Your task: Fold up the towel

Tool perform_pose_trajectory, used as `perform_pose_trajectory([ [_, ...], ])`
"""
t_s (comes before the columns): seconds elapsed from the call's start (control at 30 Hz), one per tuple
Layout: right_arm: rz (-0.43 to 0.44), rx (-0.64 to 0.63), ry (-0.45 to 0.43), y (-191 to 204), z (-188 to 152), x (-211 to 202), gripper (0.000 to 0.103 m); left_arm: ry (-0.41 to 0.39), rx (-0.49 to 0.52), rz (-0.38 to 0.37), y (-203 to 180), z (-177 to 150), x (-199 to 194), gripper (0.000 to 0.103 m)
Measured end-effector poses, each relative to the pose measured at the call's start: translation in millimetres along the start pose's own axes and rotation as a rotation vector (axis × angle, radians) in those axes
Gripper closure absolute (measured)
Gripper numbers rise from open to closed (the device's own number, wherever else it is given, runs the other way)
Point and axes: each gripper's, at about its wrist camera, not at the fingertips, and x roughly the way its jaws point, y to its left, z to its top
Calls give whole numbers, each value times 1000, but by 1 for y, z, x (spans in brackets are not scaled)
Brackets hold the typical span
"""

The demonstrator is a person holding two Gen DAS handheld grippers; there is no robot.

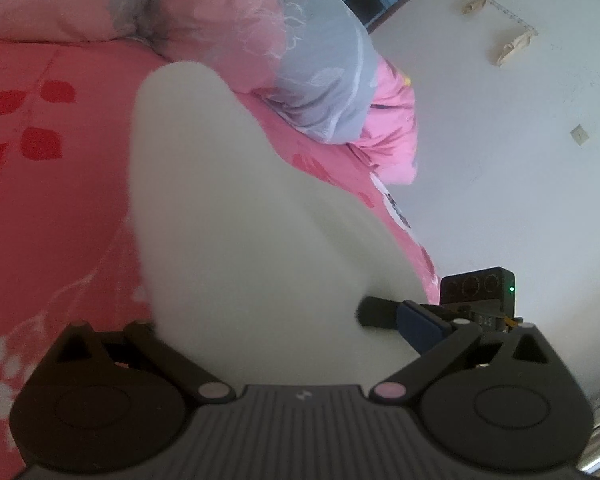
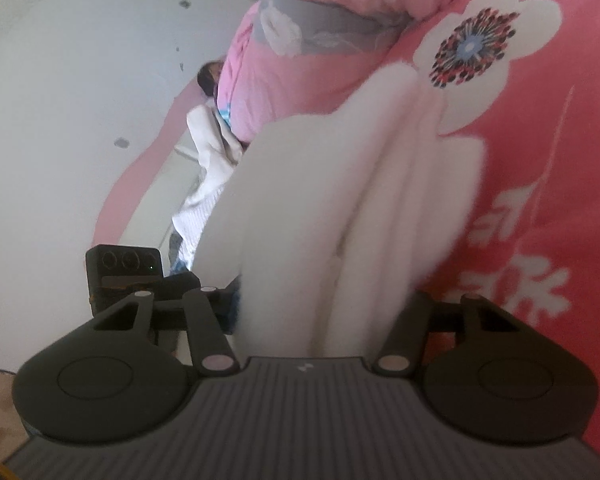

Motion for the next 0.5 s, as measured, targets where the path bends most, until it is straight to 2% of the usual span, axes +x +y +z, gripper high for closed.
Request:
perform_pose_trajectory([
  [0.23,-42,-17,-94,8,12,-57,48,43,53,-83,-48,15,35,2],
  [0.37,-94,-48,-150,15,24,-97,48,75,83,-147,-83,28,76,1],
  [0.5,-204,-80,-201,19,49,-150,48,85,103,-205,-121,45,137,1],
])
